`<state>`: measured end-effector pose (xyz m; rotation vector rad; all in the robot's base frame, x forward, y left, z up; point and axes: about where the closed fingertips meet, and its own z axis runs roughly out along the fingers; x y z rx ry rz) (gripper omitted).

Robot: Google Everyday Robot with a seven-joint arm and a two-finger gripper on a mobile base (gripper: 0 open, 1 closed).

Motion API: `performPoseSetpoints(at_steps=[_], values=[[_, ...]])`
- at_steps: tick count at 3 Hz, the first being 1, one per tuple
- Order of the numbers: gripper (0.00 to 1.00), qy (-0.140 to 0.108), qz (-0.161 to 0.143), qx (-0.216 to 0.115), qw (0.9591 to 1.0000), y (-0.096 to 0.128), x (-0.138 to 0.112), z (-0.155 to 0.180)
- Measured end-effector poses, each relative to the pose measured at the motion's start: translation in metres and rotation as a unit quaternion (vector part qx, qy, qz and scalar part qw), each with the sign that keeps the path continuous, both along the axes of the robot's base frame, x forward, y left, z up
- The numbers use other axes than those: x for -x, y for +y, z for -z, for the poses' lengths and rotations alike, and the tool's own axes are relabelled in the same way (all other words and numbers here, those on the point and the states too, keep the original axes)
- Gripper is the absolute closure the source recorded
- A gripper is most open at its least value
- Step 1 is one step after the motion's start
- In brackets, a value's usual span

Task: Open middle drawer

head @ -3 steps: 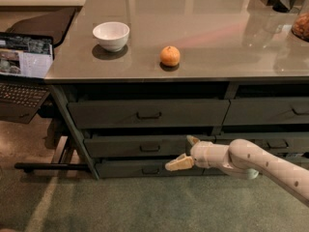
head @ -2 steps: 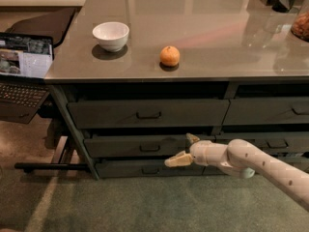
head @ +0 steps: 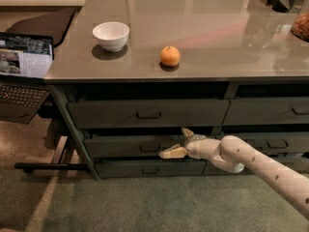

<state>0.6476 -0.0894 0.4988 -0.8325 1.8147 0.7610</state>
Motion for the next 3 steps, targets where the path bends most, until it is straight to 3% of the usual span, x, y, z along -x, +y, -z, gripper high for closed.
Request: performPoseSetpoints(at_steps=[1, 3], values=[[0.0, -0.004, 0.005, 0.005, 1.0, 0.008, -0.014, 0.003], [0.0, 0.01, 0.034, 0.04, 0.9986, 0.004, -0.033, 0.024]])
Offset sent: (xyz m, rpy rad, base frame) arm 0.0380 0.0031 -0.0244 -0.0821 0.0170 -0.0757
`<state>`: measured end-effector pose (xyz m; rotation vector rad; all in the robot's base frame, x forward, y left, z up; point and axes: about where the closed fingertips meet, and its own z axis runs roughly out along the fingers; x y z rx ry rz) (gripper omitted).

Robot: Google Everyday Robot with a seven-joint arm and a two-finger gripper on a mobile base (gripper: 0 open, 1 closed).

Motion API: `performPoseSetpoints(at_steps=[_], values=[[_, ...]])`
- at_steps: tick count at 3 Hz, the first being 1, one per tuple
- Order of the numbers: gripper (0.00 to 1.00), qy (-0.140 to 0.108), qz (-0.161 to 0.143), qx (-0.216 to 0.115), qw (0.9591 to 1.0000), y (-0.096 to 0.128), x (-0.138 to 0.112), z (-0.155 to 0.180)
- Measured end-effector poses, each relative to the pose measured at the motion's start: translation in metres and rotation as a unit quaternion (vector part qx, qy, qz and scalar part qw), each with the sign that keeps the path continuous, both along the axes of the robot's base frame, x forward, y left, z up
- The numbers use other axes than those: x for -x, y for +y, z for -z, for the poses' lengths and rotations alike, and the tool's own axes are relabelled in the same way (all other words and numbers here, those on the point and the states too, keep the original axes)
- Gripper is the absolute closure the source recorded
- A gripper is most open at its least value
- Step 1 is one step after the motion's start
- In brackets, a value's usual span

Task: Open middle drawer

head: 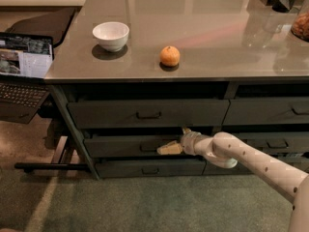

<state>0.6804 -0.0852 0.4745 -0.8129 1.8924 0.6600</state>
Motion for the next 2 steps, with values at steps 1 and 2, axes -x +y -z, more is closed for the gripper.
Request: performPoseSetpoints(at_steps=[1, 2], values=[[0.0, 0.007, 0.013, 0.015, 0.9998, -0.007, -0.0056, 0.0075], [0.17, 0.019, 0.017, 0.026, 0.9993, -0.0116, -0.0088, 0.0142]])
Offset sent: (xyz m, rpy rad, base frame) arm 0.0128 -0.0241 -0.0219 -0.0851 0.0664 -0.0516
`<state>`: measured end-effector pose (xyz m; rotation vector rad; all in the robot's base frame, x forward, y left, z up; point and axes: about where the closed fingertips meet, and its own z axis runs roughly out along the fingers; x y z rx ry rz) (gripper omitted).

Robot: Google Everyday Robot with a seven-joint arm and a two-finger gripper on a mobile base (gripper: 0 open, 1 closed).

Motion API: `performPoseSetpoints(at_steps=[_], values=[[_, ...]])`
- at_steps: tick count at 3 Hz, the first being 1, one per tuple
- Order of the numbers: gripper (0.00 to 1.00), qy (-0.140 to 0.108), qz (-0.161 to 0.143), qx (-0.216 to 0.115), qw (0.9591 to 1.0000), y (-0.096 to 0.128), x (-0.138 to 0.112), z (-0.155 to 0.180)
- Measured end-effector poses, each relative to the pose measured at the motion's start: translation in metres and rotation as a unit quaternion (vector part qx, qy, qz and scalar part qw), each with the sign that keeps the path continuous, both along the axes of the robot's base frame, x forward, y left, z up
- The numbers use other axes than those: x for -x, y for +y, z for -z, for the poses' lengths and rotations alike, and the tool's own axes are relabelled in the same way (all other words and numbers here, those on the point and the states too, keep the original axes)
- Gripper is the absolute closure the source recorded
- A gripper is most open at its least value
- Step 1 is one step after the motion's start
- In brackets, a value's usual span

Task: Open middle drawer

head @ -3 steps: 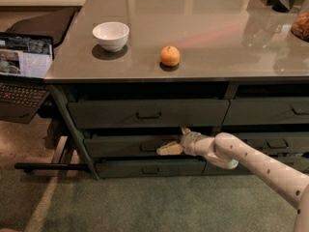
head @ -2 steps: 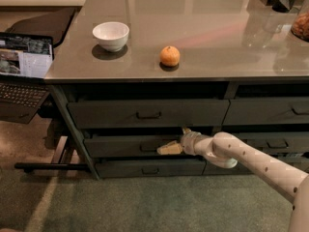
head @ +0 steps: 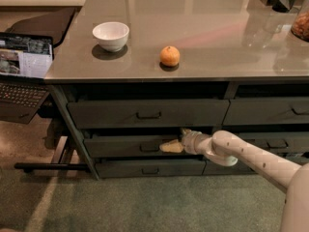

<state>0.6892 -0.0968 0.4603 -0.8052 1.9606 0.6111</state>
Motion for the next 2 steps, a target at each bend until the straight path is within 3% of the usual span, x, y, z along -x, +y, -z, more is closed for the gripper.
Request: performPoseSetpoints(at_steps=[1, 2], values=[[0.39, 0.011, 0.0, 0.009, 0.9999, -0.0035, -0.0015, 0.0049], [0.54, 0.02, -0.002, 0.013, 0.9997, -0.0066, -0.0006, 0.0087]])
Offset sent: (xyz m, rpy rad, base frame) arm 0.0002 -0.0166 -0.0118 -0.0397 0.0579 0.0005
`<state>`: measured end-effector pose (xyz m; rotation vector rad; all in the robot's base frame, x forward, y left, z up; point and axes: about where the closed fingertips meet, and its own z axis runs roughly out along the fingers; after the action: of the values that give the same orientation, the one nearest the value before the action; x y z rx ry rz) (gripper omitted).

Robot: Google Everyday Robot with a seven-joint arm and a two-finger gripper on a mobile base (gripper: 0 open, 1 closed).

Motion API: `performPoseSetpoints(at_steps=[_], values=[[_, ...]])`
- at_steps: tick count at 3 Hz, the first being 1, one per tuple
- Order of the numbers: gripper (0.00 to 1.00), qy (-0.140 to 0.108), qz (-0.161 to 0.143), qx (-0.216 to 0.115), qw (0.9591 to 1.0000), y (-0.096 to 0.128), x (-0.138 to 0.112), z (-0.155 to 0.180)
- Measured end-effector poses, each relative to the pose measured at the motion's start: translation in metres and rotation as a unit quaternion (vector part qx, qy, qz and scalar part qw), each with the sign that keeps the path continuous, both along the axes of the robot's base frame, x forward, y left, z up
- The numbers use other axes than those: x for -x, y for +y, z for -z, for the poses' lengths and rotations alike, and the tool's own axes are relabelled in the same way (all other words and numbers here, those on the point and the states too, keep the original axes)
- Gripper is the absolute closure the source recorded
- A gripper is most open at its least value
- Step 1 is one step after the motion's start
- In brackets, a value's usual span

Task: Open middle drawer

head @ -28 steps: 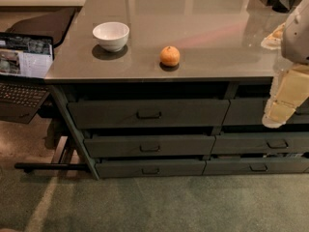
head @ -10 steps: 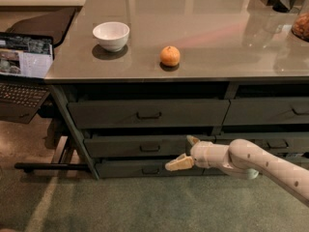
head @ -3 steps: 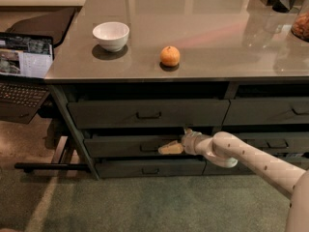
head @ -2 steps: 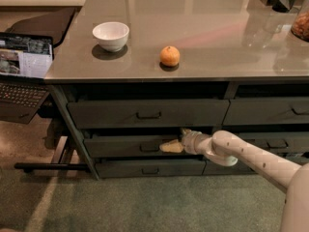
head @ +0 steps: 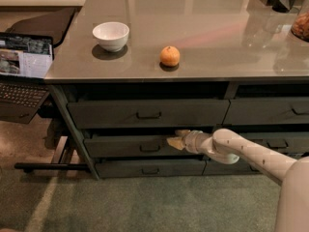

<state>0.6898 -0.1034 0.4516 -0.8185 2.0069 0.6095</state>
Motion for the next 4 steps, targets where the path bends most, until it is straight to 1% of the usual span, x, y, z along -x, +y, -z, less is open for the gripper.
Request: performPoseSetpoints(at_steps=[1, 2, 3, 4], values=[[0.54, 0.006, 0.0, 0.002, 1.0, -0.0041, 0.0037, 0.0038], [0.57, 0.007, 0.0, 0.002, 1.0, -0.0054, 0.001, 0.0023], [0.64, 0.007, 0.001, 0.002, 1.0, -0.0062, -0.0005, 0.0007], [0.66, 0.016, 0.003, 0.002, 0.9999, -0.0117, 0.0079, 0.0039]])
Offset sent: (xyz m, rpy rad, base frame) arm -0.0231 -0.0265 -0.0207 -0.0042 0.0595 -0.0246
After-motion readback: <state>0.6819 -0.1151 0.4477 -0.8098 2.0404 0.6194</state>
